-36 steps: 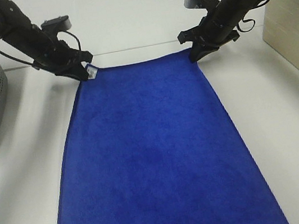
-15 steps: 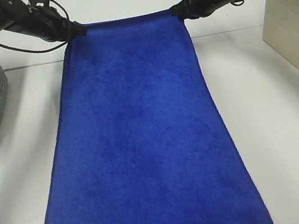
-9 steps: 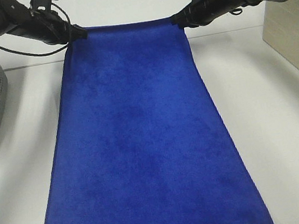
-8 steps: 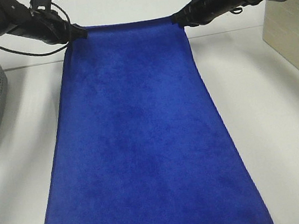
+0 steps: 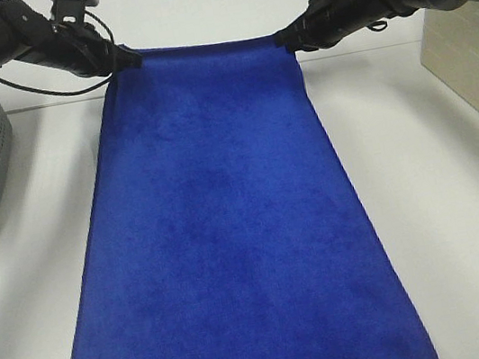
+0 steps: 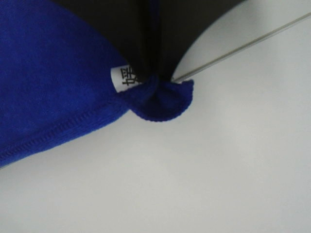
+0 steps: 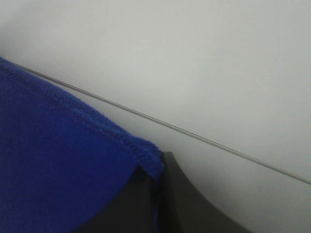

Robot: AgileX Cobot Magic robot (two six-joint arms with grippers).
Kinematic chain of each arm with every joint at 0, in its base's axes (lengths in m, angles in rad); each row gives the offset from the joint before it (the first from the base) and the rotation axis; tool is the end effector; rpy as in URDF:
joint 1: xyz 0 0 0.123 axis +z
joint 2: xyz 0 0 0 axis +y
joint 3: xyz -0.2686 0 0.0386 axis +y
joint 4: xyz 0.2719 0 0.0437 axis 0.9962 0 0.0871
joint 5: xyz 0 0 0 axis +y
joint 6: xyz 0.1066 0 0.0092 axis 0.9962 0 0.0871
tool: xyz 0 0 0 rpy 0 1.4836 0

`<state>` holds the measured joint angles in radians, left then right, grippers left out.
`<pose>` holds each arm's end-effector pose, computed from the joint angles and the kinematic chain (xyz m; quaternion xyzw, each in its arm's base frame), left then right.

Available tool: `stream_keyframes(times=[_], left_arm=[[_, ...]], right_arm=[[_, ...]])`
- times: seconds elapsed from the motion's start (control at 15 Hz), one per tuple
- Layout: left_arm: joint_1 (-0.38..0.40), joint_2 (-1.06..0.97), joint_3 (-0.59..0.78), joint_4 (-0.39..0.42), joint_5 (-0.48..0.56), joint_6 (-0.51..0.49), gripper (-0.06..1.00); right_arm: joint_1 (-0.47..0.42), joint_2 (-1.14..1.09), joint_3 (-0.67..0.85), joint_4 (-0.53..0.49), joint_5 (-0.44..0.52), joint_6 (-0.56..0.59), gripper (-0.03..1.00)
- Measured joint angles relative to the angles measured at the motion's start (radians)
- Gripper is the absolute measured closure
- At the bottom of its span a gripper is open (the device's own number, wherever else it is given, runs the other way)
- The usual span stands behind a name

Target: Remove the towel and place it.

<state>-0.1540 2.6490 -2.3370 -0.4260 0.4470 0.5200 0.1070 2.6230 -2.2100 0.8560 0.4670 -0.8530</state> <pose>0.6015 -0.1128 0.1115 0.1665 0.8744 -0.0851 0.4477 0.5920 0.1003 0.0930 -0.1474 0.8723 0.1662 0.4356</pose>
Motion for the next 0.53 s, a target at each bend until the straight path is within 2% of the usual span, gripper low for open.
stream_keyframes(times=[0.53], left_arm=[[0.0,0.017,0.0,0.006,-0.001,0.0,0.93]], right_arm=[[0.0,0.029,-0.001,0.004,0.0,0.0,0.94]])
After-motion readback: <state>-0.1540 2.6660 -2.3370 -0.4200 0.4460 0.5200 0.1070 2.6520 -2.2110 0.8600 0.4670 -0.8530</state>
